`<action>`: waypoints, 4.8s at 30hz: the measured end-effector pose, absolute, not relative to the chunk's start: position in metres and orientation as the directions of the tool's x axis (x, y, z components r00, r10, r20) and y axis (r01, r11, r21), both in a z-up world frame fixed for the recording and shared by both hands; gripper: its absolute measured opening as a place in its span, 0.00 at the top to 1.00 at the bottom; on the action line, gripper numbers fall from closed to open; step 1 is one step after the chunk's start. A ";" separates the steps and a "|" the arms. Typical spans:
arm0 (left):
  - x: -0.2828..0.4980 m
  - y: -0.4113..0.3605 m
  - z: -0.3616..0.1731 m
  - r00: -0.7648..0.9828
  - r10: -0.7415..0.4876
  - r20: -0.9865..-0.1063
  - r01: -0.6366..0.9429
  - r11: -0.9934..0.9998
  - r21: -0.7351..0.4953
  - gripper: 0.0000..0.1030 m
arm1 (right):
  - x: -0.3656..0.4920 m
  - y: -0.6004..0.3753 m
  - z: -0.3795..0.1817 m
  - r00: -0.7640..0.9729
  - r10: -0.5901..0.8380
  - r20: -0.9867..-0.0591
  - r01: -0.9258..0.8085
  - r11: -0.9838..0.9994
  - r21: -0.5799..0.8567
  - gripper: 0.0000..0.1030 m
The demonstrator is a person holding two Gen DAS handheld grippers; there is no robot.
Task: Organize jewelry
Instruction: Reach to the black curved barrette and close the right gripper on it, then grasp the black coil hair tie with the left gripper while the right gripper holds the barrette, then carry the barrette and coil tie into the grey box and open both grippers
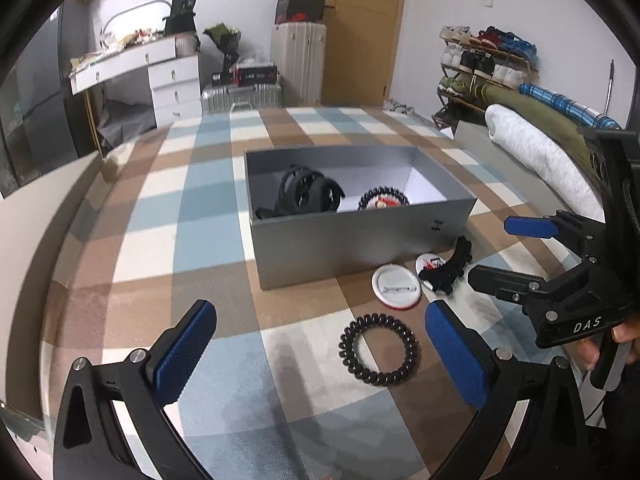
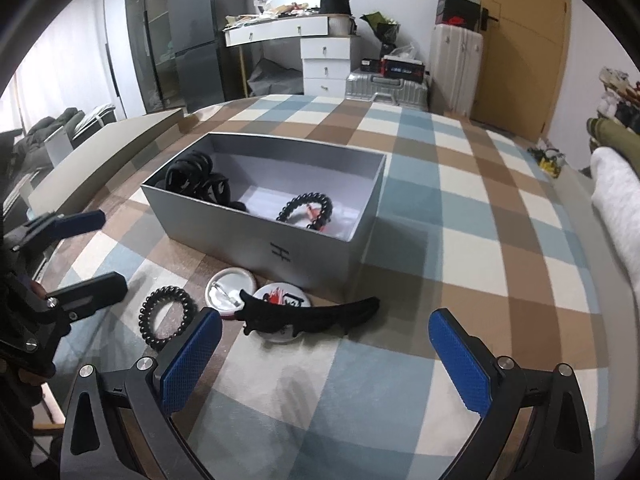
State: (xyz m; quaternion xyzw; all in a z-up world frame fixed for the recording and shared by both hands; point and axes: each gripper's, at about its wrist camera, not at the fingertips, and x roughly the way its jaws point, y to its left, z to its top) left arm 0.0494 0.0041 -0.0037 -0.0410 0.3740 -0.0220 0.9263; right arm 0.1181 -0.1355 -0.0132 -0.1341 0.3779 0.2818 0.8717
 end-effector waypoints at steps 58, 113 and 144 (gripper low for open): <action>0.050 0.002 -0.012 0.686 -0.077 -0.724 0.010 0.995 -0.097 0.01 | 0.126 -0.117 -0.038 0.534 0.324 -0.781 -0.523 0.852 -0.003 0.30; 0.050 -0.021 -0.025 0.628 -0.081 -0.774 0.109 0.994 -0.016 0.95 | 0.113 -0.132 0.003 0.558 0.424 -0.714 -0.562 0.826 0.051 0.30; 0.043 0.008 0.014 0.769 -0.110 -0.630 0.039 0.991 -0.126 0.95 | 0.109 -0.134 0.011 0.575 0.471 -0.669 -0.584 0.809 0.067 0.30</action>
